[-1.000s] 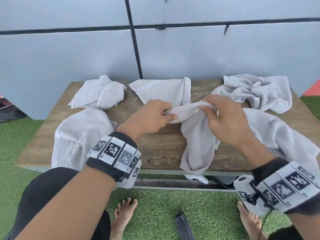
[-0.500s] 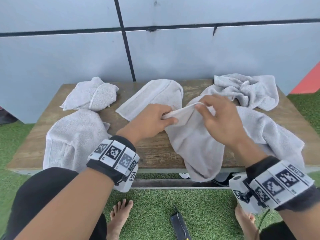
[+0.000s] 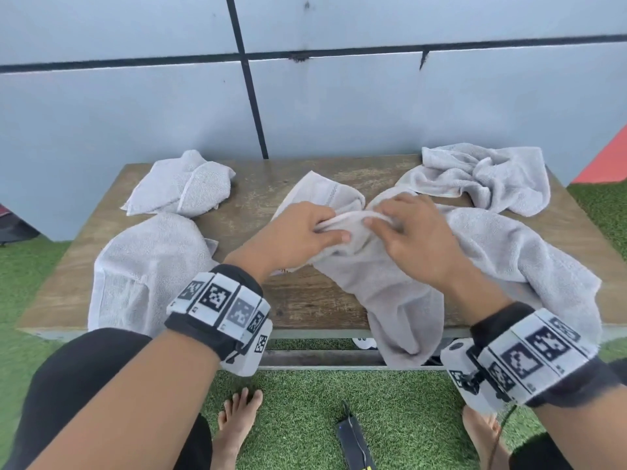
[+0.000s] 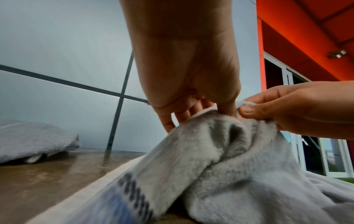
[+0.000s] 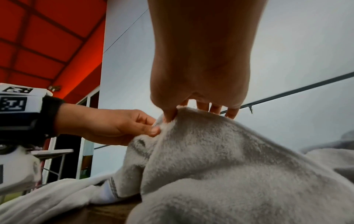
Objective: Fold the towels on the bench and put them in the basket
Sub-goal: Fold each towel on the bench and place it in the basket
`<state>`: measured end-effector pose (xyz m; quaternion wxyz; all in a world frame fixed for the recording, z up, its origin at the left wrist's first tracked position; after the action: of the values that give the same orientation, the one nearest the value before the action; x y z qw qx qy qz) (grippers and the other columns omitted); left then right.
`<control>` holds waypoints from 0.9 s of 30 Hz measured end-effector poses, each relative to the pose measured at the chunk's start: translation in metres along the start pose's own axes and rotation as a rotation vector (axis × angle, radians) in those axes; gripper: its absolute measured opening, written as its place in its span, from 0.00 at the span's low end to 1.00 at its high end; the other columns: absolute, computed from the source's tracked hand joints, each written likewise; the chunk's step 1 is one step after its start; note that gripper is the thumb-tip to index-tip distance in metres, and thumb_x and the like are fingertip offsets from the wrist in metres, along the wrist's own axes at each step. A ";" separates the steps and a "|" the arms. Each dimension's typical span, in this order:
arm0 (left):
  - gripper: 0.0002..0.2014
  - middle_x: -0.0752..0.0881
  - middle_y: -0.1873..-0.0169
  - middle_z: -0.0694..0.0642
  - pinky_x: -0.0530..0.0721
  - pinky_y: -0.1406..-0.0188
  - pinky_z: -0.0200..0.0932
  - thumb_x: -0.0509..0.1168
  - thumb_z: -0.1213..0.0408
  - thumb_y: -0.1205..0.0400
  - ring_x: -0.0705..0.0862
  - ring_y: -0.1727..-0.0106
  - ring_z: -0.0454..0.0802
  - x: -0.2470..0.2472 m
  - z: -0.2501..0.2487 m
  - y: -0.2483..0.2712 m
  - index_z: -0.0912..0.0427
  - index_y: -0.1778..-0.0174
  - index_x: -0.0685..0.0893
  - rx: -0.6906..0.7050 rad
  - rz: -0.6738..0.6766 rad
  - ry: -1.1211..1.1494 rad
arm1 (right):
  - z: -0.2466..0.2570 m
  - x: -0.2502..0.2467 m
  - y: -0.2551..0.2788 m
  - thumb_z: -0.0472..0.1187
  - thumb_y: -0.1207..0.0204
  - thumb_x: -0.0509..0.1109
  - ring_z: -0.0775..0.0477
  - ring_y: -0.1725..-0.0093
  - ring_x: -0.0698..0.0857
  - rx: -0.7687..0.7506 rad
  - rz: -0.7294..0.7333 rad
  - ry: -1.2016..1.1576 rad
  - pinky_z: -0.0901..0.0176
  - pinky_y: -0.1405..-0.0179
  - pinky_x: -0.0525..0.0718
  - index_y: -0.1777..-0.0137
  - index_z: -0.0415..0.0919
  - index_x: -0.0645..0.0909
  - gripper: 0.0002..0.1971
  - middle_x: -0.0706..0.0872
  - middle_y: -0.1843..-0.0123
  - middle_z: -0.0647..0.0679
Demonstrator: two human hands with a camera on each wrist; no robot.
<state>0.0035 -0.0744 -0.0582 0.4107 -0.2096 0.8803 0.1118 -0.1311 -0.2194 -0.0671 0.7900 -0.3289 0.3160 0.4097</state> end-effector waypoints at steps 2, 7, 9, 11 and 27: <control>0.22 0.70 0.76 0.50 0.63 0.73 0.43 0.72 0.52 0.18 0.69 0.74 0.47 -0.008 0.013 -0.001 0.57 0.72 0.71 -0.101 0.015 -0.102 | -0.005 -0.015 -0.006 0.58 0.20 0.63 0.41 0.58 0.78 0.077 -0.129 -0.063 0.42 0.54 0.78 0.70 0.56 0.71 0.17 0.76 0.66 0.51; 0.25 0.67 0.79 0.51 0.60 0.75 0.39 0.70 0.53 0.16 0.63 0.79 0.43 -0.027 0.022 0.005 0.60 0.74 0.69 -0.120 -0.072 -0.020 | -0.015 -0.017 -0.011 0.50 0.20 0.69 0.43 0.52 0.83 0.155 -0.166 -0.065 0.43 0.46 0.81 0.58 0.52 0.78 0.07 0.85 0.59 0.51; 0.25 0.68 0.78 0.53 0.62 0.72 0.42 0.70 0.53 0.16 0.64 0.76 0.44 -0.026 0.015 0.006 0.65 0.72 0.71 -0.080 -0.057 0.037 | -0.006 -0.005 -0.005 0.52 0.22 0.73 0.51 0.39 0.75 0.075 -0.076 -0.089 0.49 0.29 0.73 0.39 0.53 0.81 0.14 0.85 0.43 0.51; 0.24 0.67 0.78 0.51 0.60 0.73 0.41 0.70 0.53 0.16 0.63 0.76 0.44 -0.020 0.006 0.007 0.63 0.72 0.72 -0.059 -0.005 0.089 | 0.007 0.009 0.000 0.55 0.24 0.75 0.57 0.39 0.65 0.017 0.021 -0.105 0.54 0.27 0.66 0.31 0.55 0.80 0.22 0.80 0.39 0.53; 0.20 0.75 0.79 0.54 0.64 0.80 0.31 0.77 0.54 0.21 0.67 0.79 0.43 -0.034 0.005 0.014 0.71 0.65 0.84 -0.093 -0.123 0.255 | 0.010 0.023 -0.001 0.62 0.22 0.68 0.48 0.38 0.71 0.000 0.037 -0.075 0.53 0.35 0.69 0.33 0.54 0.79 0.21 0.80 0.41 0.56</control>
<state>0.0200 -0.0501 -0.0348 0.2916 -0.2946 0.9046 0.0994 -0.1169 -0.2019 -0.0785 0.7936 -0.3074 0.2923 0.4362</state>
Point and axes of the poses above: each hand's wrist, its own y-axis away from the middle knuckle, its own x-axis out of the palm, z = x × y, the point moved 3 cm from there along -y, towards the middle knuckle
